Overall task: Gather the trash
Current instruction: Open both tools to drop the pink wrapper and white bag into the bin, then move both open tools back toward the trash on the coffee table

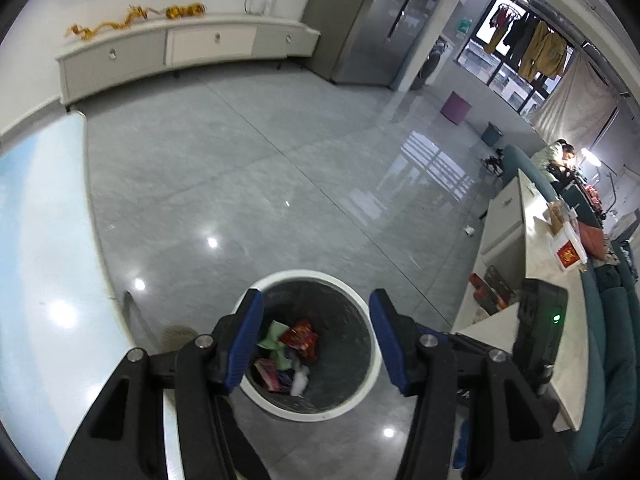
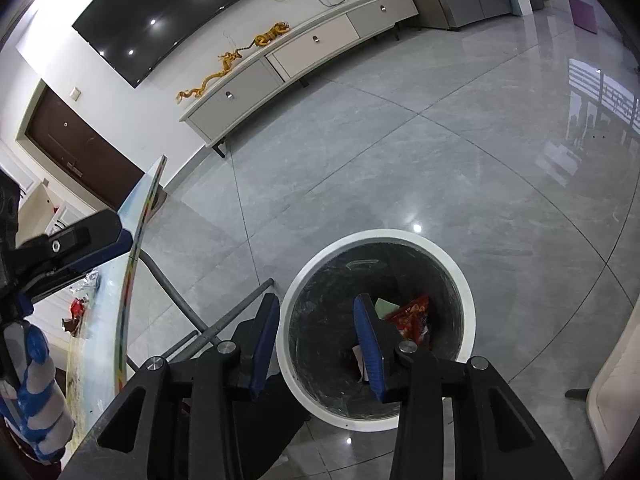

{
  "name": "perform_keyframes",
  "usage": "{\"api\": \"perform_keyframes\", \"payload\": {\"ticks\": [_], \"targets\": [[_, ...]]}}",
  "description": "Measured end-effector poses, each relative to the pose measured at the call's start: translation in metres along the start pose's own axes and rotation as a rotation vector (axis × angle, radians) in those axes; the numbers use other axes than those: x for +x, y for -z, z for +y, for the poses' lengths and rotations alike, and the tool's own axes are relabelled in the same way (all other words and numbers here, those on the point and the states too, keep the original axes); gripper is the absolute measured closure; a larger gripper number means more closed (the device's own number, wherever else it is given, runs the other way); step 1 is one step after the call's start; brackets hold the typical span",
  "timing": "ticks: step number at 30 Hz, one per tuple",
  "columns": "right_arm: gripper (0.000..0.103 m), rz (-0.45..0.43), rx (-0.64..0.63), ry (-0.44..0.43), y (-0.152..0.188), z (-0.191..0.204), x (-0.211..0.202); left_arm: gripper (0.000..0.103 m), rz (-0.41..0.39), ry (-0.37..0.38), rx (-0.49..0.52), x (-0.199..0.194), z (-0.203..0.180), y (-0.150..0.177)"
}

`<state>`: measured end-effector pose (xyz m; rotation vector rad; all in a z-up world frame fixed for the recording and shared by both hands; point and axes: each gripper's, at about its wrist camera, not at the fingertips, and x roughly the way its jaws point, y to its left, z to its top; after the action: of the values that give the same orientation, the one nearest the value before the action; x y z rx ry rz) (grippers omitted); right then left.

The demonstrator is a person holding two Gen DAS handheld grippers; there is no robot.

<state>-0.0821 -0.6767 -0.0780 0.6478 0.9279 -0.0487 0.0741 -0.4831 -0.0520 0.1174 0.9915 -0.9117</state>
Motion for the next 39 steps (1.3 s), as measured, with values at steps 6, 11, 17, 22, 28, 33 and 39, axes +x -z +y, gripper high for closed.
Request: {"api": "perform_keyframes", "payload": {"ticks": [6, 11, 17, 22, 28, 33, 39], "targets": [[0.066, -0.054, -0.037, -0.008, -0.002, 0.02, -0.024, 0.05, -0.073, -0.05, 0.016, -0.044, 0.011, 0.008], [0.066, -0.108, -0.09, -0.029, -0.004, 0.051, -0.049, 0.05, -0.122, -0.093, 0.044, -0.087, 0.024, 0.019], [0.064, -0.154, -0.171, -0.058, -0.006, 0.1, -0.069, 0.05, -0.19, -0.156, 0.041, -0.142, 0.051, 0.042], [0.064, -0.165, -0.251, -0.085, -0.001, 0.141, -0.076, 0.05, -0.239, -0.21, 0.013, -0.186, 0.085, 0.067], [0.064, -0.153, -0.36, -0.116, 0.007, 0.203, -0.074, 0.05, -0.276, -0.264, -0.053, -0.227, 0.13, 0.102], [0.063, -0.135, -0.436, -0.141, 0.014, 0.247, -0.062, 0.05, -0.306, -0.309, -0.143, -0.262, 0.179, 0.13], [0.057, -0.088, -0.501, -0.179, 0.027, 0.29, -0.035, 0.05, -0.322, -0.366, -0.258, -0.292, 0.236, 0.164]]}}
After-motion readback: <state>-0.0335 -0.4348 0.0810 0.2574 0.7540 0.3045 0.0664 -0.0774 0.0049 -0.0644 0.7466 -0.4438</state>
